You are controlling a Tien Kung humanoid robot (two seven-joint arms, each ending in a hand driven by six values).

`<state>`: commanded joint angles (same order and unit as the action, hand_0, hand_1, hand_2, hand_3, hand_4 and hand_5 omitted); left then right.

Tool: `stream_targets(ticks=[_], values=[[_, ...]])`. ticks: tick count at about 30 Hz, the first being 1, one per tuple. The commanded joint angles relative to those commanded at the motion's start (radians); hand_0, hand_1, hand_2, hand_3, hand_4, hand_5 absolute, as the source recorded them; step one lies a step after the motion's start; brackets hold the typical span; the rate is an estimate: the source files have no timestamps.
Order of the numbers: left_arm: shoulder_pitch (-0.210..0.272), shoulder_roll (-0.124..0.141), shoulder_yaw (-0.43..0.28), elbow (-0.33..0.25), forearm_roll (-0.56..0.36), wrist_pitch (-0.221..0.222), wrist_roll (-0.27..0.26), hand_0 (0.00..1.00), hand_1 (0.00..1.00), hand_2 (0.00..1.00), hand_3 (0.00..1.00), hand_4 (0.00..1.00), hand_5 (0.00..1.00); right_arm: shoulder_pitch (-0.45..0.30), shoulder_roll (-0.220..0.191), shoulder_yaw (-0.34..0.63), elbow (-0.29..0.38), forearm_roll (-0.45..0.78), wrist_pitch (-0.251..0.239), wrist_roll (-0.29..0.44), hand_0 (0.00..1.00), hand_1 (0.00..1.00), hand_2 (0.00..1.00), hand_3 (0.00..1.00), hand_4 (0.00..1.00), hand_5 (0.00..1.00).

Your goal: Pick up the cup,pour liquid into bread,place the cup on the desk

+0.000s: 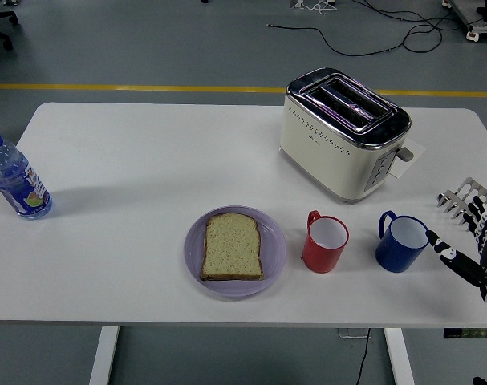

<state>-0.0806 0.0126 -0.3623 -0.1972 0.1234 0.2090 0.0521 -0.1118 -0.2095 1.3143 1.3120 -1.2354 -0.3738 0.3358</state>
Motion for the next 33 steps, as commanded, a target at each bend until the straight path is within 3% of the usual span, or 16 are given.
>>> stream_targets(ticks=[4,5,10,33], values=[[0.0,0.0,-0.001,0.0,-0.003,0.0,0.0,0.635,0.644,0.657,0.51,0.238,0.85,0.008,0.008,-0.023,-0.035,0.006,-0.008,0.03,0.998,0.925,0.985,0.998,0.951,0.178],[-0.001,0.0,-0.002,0.0,-0.003,0.0,0.0,0.635,0.644,0.658,0.51,0.238,0.85,0.011,0.01,-0.03,-0.049,0.012,-0.012,0.05,0.998,0.901,0.979,0.998,0.97,0.094],[-0.002,0.0,-0.004,0.0,-0.002,0.0,0.0,0.635,0.644,0.658,0.51,0.238,0.85,0.019,0.005,-0.045,-0.078,0.025,-0.012,0.096,0.998,0.901,0.979,0.998,0.97,0.094],[0.013,-0.005,0.015,0.002,-0.012,0.001,0.0,0.635,0.644,0.657,0.51,0.237,0.846,0.13,0.054,-0.161,-0.209,0.103,-0.011,0.12,0.998,0.873,0.967,0.998,0.958,0.072]])
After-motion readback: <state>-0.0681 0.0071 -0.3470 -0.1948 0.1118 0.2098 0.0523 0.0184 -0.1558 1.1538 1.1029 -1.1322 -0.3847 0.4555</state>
